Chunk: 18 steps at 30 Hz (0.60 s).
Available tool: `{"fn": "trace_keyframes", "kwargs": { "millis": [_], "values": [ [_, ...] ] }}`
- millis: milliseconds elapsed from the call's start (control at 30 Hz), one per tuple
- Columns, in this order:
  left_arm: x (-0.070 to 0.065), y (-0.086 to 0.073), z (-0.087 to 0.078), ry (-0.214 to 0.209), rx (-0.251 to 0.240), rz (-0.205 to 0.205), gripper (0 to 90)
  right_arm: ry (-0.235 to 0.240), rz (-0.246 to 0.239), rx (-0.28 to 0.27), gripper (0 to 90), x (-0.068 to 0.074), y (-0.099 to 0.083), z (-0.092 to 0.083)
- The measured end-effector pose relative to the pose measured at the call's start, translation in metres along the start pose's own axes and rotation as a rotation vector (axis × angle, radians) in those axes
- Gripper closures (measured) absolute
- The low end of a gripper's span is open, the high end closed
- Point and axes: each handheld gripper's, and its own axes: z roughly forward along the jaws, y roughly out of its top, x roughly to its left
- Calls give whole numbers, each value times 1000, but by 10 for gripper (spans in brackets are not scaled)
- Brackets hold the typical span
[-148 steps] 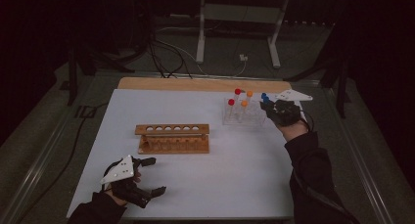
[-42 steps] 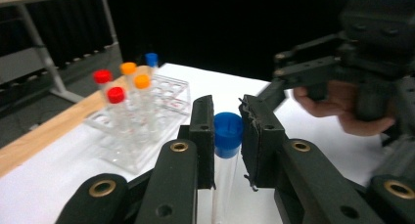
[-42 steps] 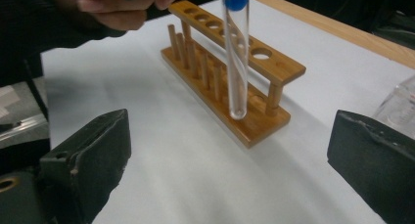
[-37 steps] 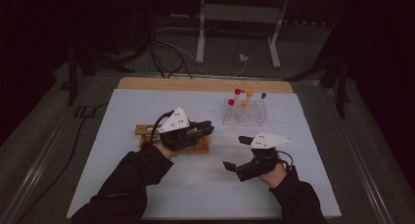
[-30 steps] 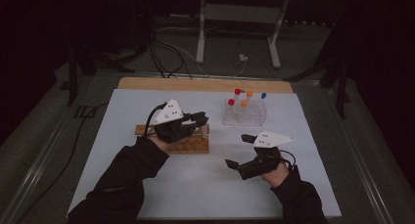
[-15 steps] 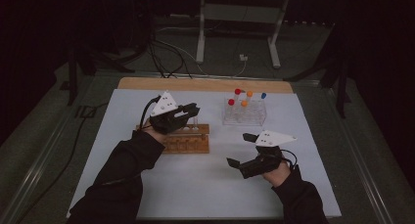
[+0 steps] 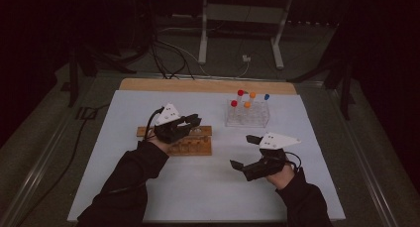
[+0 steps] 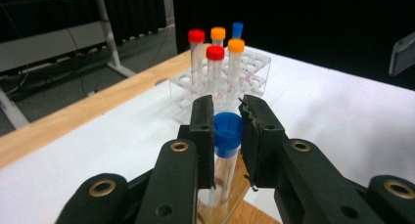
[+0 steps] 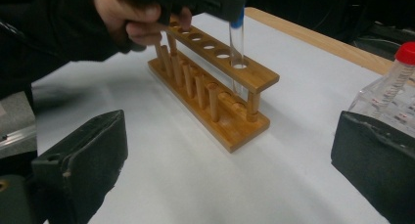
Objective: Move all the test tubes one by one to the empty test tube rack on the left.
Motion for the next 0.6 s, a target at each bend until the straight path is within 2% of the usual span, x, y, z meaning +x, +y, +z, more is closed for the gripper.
{"fn": "trace_keyframes", "kwargs": {
  "millis": [200, 433, 600],
  "values": [
    [0, -8, 4, 1, 12, -9, 775, -1, 5, -15, 1, 0, 0, -1],
    [-1, -13, 8, 4, 40, 4, 775, 6, 1, -25, 2, -2, -3, -1],
    [0, -16, 10, -4, 42, -11, 774, 28, -8, -29, 1, -4, -2, -1]
  ]
}}
